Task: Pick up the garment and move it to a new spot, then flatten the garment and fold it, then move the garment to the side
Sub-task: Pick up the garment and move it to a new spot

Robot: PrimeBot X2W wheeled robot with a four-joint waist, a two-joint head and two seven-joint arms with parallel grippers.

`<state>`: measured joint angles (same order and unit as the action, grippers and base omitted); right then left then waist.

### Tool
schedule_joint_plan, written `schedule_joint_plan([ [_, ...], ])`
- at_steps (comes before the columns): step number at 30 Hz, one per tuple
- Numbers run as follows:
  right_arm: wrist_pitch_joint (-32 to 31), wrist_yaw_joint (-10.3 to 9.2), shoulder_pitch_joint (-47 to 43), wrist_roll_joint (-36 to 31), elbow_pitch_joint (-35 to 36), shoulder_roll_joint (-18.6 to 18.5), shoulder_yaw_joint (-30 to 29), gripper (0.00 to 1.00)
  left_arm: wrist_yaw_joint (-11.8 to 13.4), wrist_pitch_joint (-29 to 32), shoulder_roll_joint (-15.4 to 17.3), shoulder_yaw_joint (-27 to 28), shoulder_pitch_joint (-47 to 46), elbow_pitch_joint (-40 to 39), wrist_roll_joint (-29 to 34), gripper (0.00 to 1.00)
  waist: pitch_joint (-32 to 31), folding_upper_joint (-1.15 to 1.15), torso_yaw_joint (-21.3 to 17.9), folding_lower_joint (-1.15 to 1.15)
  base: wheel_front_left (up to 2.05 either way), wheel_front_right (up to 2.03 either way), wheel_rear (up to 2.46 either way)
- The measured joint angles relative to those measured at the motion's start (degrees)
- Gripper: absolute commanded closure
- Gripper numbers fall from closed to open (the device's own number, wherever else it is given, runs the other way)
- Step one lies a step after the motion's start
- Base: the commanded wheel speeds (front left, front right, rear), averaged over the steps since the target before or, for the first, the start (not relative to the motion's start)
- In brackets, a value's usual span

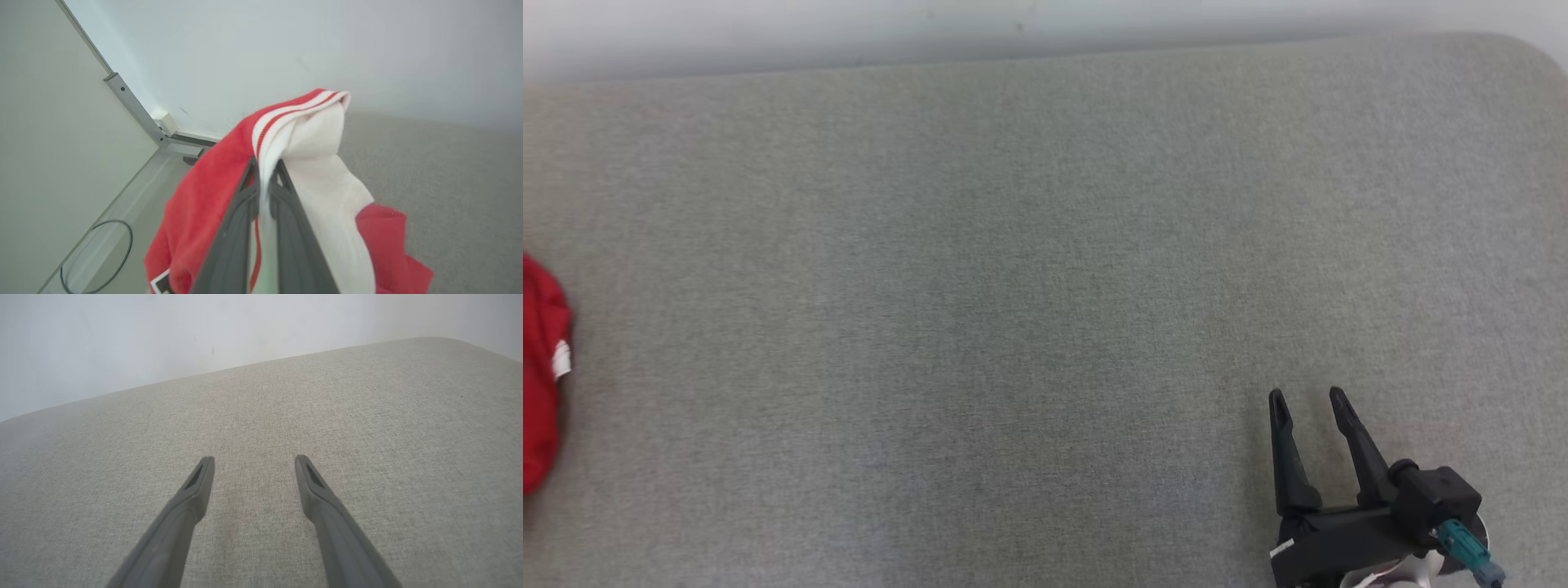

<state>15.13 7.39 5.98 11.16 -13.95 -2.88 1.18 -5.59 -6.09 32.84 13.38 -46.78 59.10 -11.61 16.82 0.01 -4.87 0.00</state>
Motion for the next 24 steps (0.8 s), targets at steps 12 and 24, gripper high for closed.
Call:
schedule_joint_plan([
  [12,0.0,0.0,-1.65,1.02,-1.41,0.01,0.31,0.0,-1.47,-7.26,-0.42,-5.0,-6.61,-17.29,0.63,1.0,-5.29,-0.01,2.51,-0.01,0.0,0.0,0.0],
  [24,0.0,0.0,-2.83,4.6,-2.46,0.01,1.26,0.0,-1.83,0.04,-3.76,-14.79,-10.21,-44.22,-2.86,1.0,-8.01,-0.01,-2.48,-0.01,0.0,0.0,0.0],
])
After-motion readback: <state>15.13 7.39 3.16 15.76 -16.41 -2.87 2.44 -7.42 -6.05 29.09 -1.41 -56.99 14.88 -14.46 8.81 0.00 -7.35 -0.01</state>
